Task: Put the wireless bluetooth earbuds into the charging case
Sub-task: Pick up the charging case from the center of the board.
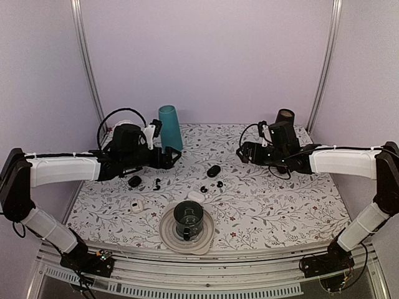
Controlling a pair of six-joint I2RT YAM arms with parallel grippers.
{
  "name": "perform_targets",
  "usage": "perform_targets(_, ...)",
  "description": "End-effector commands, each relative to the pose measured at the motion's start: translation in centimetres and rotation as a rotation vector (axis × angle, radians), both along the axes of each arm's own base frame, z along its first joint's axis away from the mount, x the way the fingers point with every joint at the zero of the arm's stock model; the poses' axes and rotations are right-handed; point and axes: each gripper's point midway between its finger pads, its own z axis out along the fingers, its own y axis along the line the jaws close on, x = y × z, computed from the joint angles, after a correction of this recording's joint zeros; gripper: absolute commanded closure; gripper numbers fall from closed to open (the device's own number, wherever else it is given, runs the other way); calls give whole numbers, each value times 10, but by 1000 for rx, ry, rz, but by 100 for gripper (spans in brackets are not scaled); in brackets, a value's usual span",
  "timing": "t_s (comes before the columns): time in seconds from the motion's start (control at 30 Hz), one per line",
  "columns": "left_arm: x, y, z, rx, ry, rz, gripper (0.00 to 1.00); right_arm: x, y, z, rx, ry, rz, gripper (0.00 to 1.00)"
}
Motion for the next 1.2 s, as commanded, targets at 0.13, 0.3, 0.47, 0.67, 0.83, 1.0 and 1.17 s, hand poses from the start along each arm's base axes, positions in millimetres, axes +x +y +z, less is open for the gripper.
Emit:
perform_targets(0.13,3,-1,17,-34,-21,4,4,24,35,-11,-33,64,57,1)
perform_targets(0.3,3,-2,17,-38,-17,-3,4,34,60,-31,-85,112,78,1)
perform_targets(0.47,2,-3,18,-39,-16,-11,4,46,80,-50,-151,142,83,2)
perform_targets(0.67,1,-3,17,-39,-12,-12,4,53,90,-89,-227,215,65,8)
perform_targets(0.83,1,-4,17,-38,-10,-16,4,57,95,-106,-249,250,36,12)
perform_targets(1.0,0,-3,18,-31,-16,-17,4,61,103,-121,-287,266,21,17)
perform_targets(1.17,-1,0,17,-17,-17,-15,4,60,111,-138,-322,282,19,19)
